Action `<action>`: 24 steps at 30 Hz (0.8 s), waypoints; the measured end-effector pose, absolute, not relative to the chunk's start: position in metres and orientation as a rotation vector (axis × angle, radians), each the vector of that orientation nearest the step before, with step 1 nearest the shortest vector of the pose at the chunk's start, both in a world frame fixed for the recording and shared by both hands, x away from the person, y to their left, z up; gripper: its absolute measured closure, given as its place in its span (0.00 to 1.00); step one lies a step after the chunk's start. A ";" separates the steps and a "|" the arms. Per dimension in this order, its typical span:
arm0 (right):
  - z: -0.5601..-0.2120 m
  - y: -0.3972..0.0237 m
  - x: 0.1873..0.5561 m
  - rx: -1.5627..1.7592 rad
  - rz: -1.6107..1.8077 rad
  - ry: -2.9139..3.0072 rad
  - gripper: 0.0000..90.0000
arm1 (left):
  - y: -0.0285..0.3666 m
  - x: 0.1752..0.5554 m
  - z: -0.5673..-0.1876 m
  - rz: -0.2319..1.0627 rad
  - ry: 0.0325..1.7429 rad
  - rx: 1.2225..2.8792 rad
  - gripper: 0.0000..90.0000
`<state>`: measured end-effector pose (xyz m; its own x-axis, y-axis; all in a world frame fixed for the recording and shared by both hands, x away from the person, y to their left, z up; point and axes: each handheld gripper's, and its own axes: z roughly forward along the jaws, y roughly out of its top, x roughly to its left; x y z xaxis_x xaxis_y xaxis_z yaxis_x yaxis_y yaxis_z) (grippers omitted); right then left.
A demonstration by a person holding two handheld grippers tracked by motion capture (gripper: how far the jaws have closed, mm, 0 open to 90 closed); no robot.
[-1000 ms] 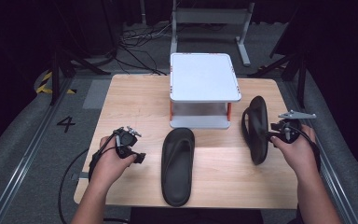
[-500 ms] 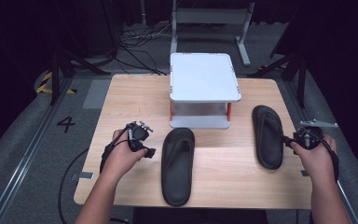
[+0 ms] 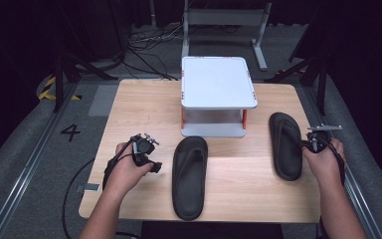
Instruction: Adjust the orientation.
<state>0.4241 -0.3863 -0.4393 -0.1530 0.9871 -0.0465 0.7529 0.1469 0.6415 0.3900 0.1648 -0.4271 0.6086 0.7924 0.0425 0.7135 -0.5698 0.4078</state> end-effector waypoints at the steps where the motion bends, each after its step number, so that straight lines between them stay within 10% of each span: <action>1: -0.437 -0.386 0.423 1.668 0.664 1.947 0.86 | 0.166 0.389 -0.427 0.312 1.213 2.483 0.30; 24: -0.415 -0.263 0.363 1.294 0.694 2.305 0.89 | 0.152 0.398 -0.422 0.302 1.140 2.511 0.31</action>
<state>0.3627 -0.2629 -0.4149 -0.4879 0.8667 -0.1038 0.6651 0.4462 0.5988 0.3982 0.1515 -0.4217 0.6509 0.7580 0.0431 0.6798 -0.6071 0.4115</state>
